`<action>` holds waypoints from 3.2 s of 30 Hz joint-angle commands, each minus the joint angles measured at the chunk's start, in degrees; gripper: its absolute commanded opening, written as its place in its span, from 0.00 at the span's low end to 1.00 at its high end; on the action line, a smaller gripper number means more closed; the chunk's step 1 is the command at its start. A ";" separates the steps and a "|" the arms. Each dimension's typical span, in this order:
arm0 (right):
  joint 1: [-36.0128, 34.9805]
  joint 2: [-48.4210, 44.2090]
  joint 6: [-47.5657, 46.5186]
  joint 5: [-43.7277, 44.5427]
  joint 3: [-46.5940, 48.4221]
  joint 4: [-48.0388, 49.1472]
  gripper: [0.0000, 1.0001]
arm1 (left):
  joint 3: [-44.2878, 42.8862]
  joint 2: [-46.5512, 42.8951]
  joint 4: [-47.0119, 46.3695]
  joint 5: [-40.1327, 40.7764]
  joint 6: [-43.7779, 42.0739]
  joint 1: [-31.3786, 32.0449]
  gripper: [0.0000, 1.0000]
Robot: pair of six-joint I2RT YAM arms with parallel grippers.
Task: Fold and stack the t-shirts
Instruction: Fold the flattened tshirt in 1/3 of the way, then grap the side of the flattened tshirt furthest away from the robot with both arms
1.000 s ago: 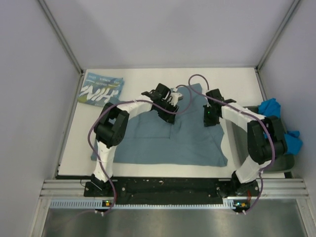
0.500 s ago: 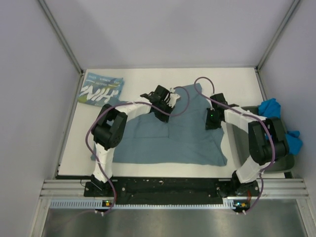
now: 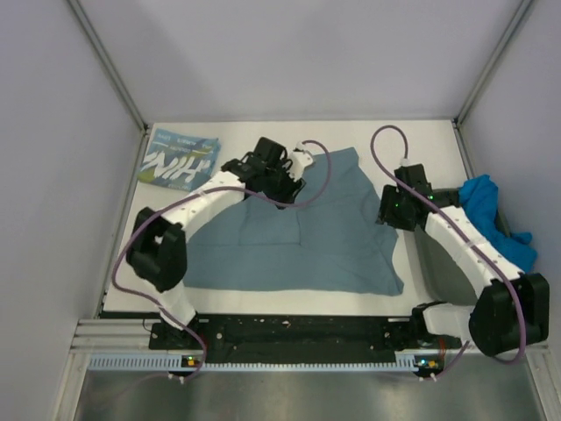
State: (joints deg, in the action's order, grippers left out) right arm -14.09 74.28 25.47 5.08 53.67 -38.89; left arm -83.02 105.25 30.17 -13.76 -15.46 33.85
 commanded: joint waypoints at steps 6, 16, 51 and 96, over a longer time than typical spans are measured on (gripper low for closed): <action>-0.15 -23.09 13.54 -2.78 -12.43 -10.67 0.55 | 22.43 -32.01 11.39 12.07 -26.96 -0.36 0.58; -0.41 -33.68 24.79 -7.27 -23.51 -18.51 0.57 | 46.35 -44.69 22.93 27.37 -34.28 -9.14 0.61; -1.82 -49.93 34.38 -7.53 -25.19 -32.03 0.00 | 51.47 -57.44 33.10 12.54 -37.88 -9.15 0.00; 6.00 57.34 -5.00 -18.27 76.03 -9.80 0.70 | -19.36 10.83 21.51 1.72 -38.05 -30.95 0.72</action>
State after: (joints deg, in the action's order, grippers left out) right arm -10.48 121.82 22.15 -12.12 118.69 -47.40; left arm -96.84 111.83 53.91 -10.92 -48.75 2.79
